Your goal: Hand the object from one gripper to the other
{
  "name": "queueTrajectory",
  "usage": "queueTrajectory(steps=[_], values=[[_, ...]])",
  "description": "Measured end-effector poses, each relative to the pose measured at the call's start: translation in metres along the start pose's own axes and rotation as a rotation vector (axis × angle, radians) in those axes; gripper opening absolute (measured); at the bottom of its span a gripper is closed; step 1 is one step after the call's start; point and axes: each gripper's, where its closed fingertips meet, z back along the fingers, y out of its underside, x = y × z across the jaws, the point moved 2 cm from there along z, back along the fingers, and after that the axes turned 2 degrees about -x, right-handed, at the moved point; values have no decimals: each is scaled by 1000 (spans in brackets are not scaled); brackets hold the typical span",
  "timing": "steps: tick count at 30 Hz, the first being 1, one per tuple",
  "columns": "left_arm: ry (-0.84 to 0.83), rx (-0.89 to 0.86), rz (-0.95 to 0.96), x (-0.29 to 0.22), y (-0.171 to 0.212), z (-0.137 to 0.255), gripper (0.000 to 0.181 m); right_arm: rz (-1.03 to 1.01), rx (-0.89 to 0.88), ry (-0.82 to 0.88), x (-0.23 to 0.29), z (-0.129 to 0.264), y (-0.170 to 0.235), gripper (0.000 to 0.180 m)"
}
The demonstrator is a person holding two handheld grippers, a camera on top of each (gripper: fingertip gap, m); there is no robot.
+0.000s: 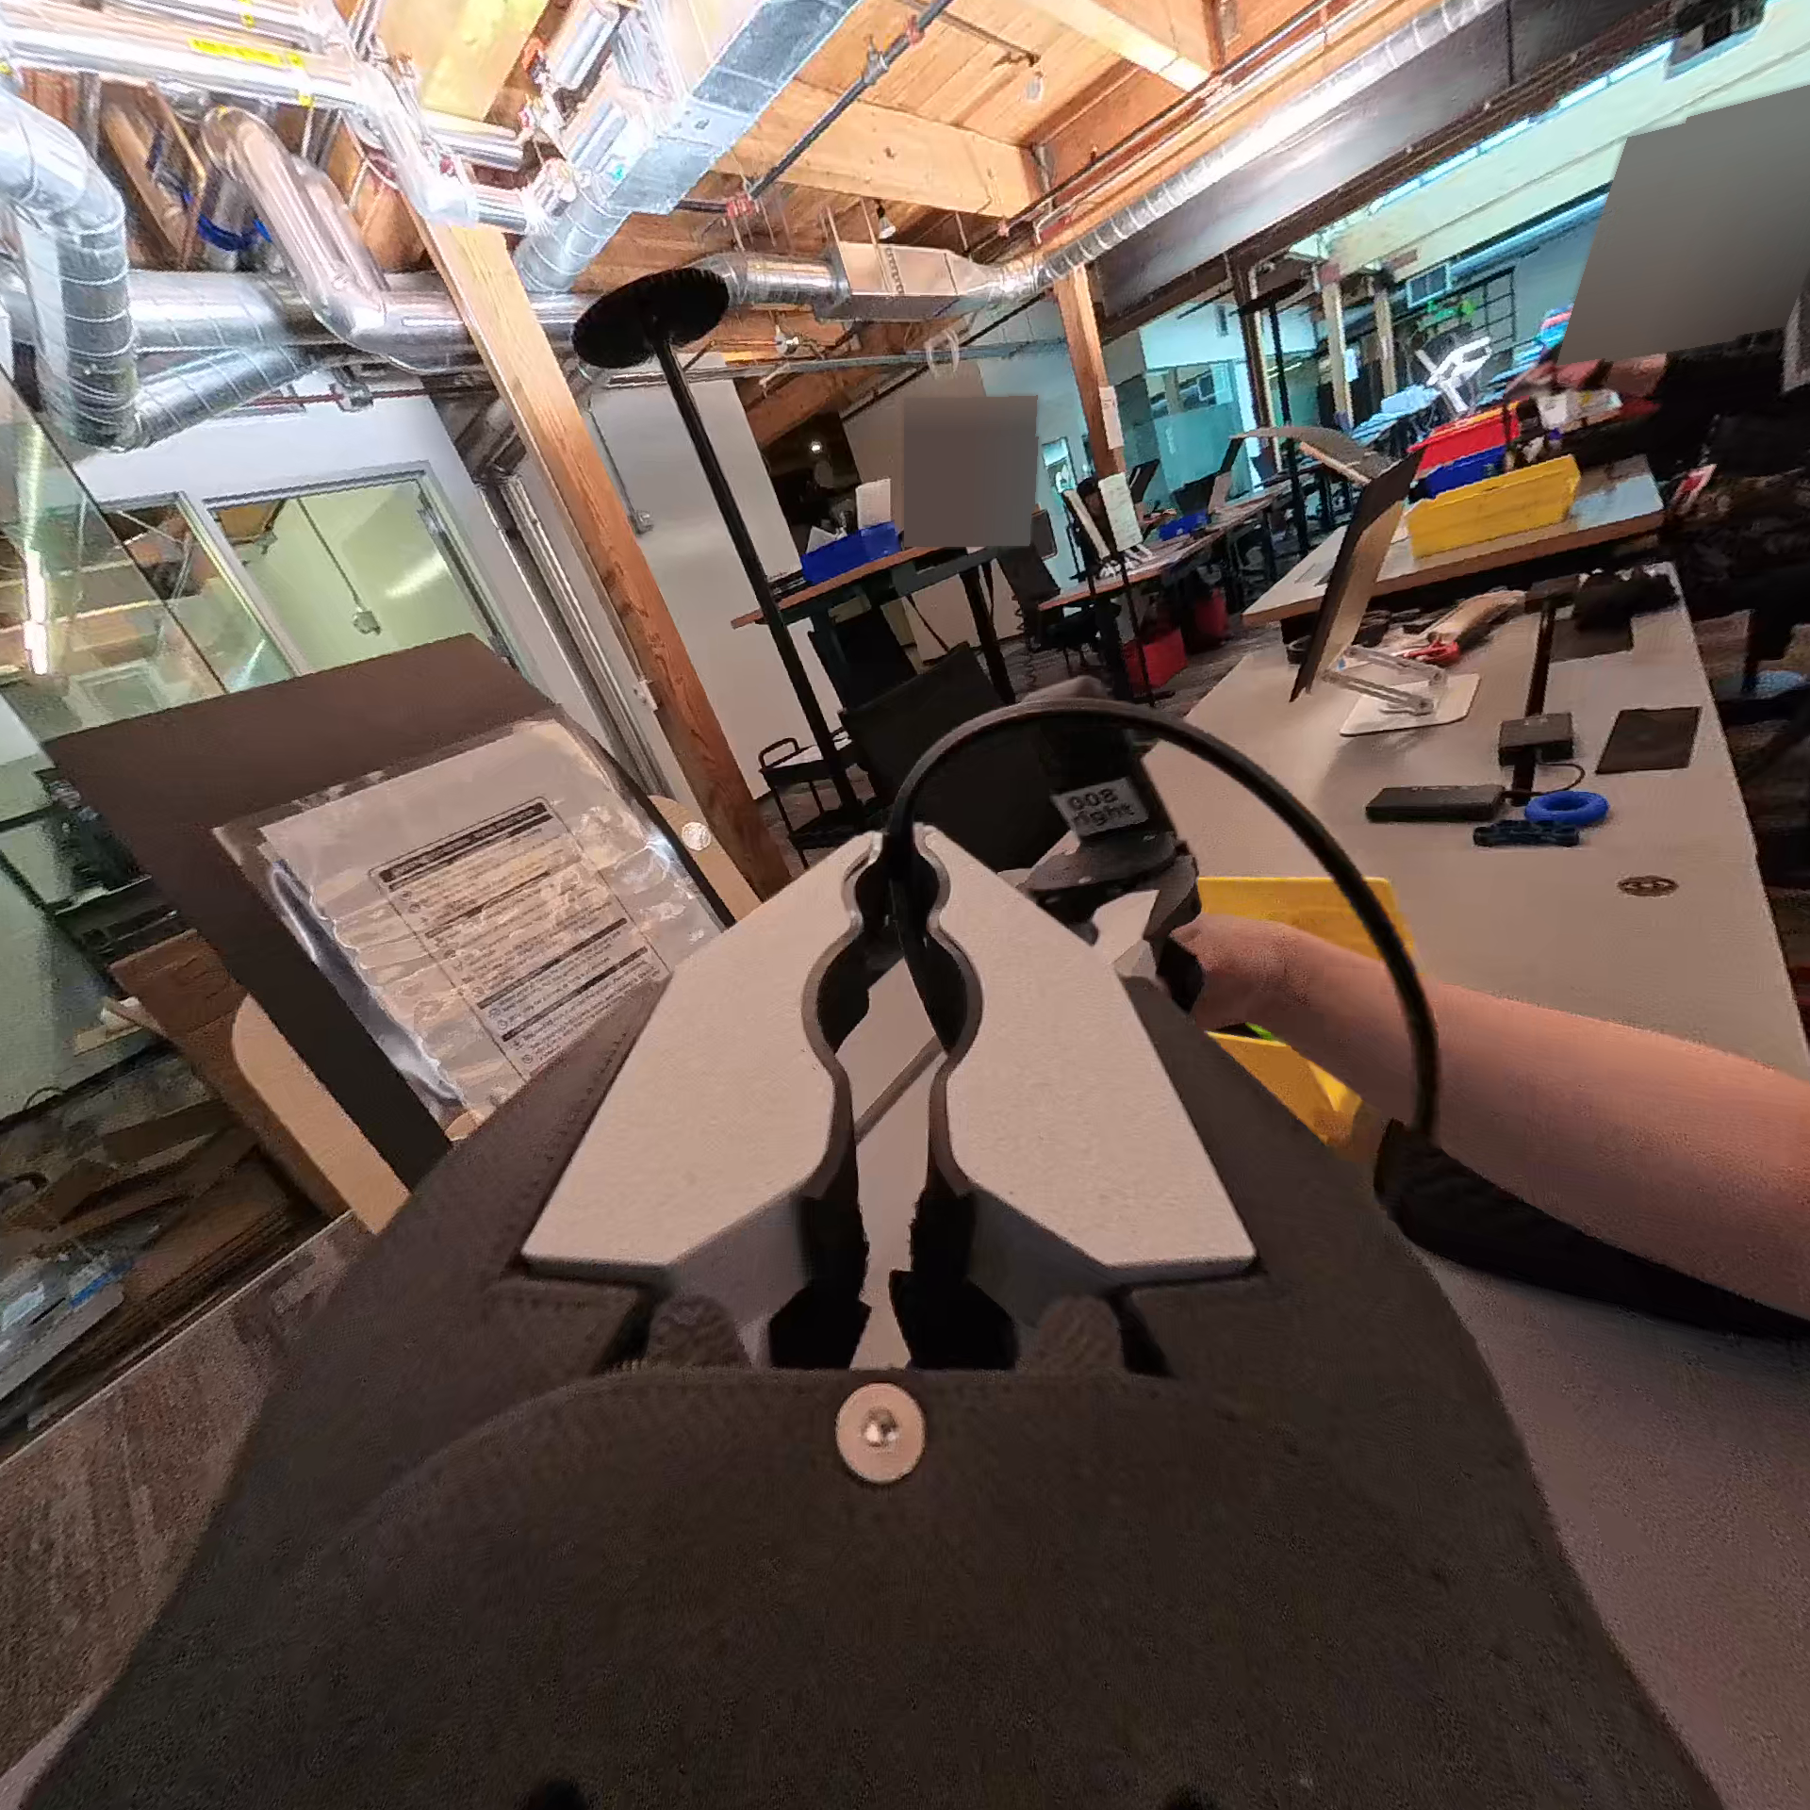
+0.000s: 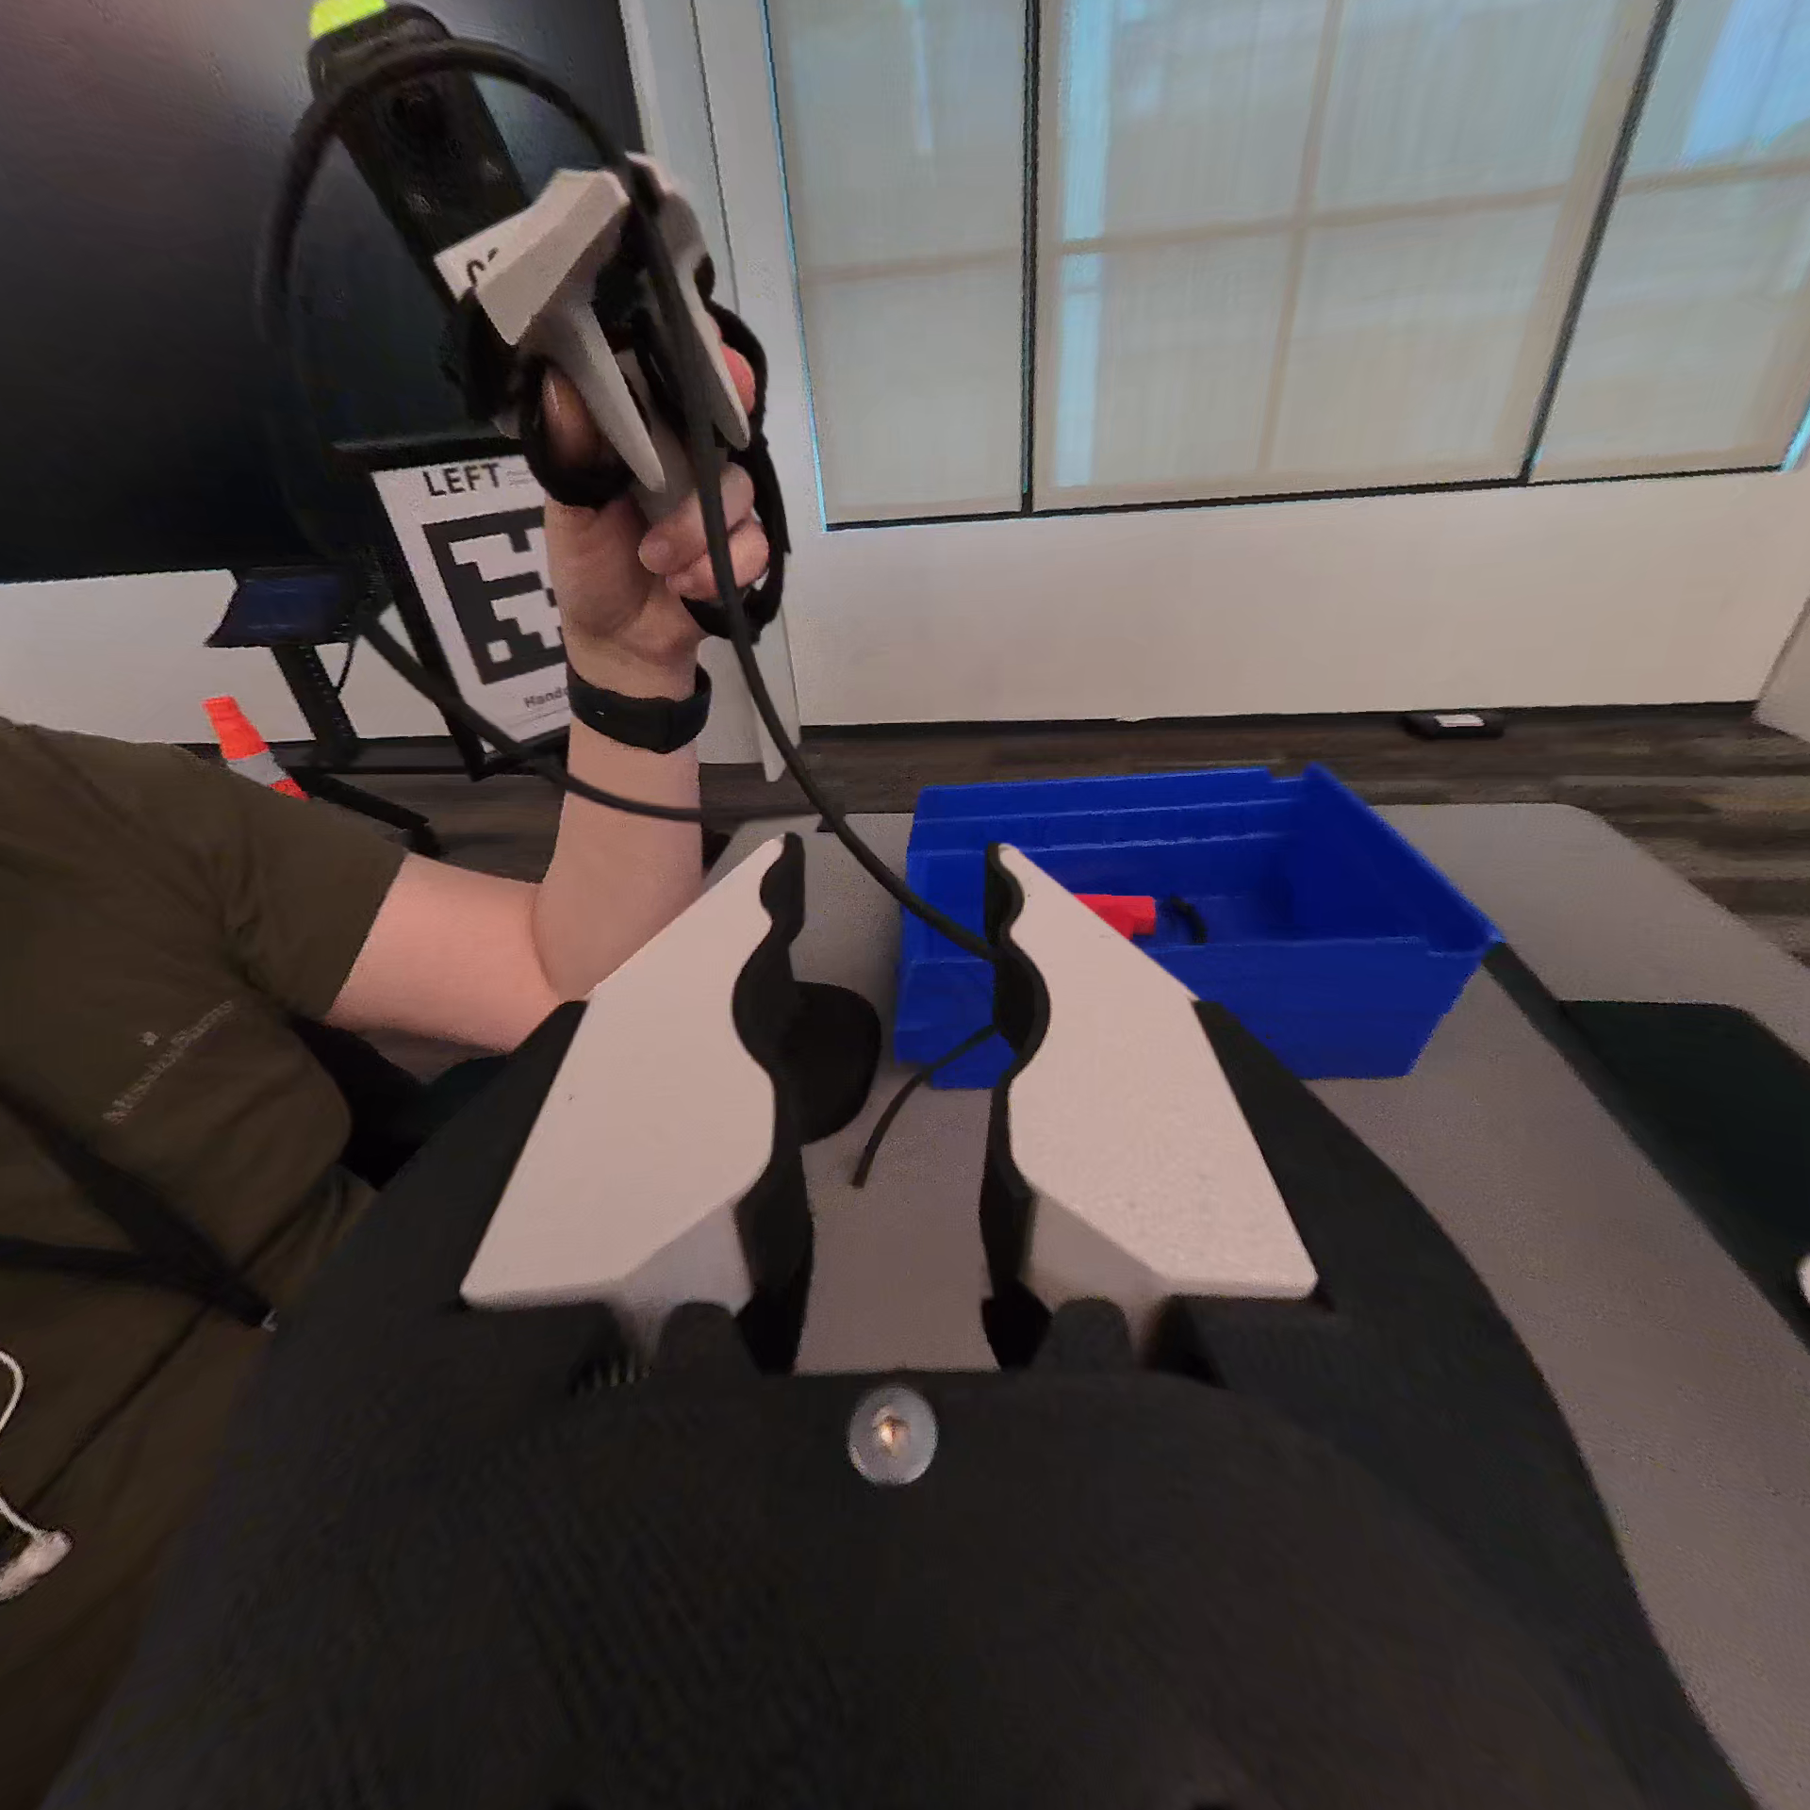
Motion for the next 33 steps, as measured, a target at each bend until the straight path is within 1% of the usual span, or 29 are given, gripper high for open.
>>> queueTrajectory(steps=[5,9,13,15,18,19,22,25,28,30,33], values=[[33,-7,17,-4,-2,3,0,15,-52,-115,25,-36,-7,35],[49,11,20,-8,2,-2,1,63,-32,-170,47,-61,-7,35],[59,34,10,-12,7,-8,1,153,-5,-150,56,-69,-7,17],[60,45,7,-13,9,-10,1,159,-5,-144,56,-67,-9,14],[64,57,6,-13,13,-13,1,150,-21,-123,52,-62,-12,14],[68,57,10,-14,13,-14,0,143,-26,-124,50,-60,-13,4],[82,45,37,-16,13,-16,1,139,-11,-105,46,-55,-13,2],[88,9,71,-18,11,-18,15,179,-32,-41,39,-44,-21,2],[149,0,115,-25,11,-20,30,219,-156,16,37,-20,-47,2],[198,34,119,-30,18,-22,40,244,-260,54,38,3,-68,2],[181,103,94,-27,35,-30,41,273,-363,107,43,37,-91,3]])
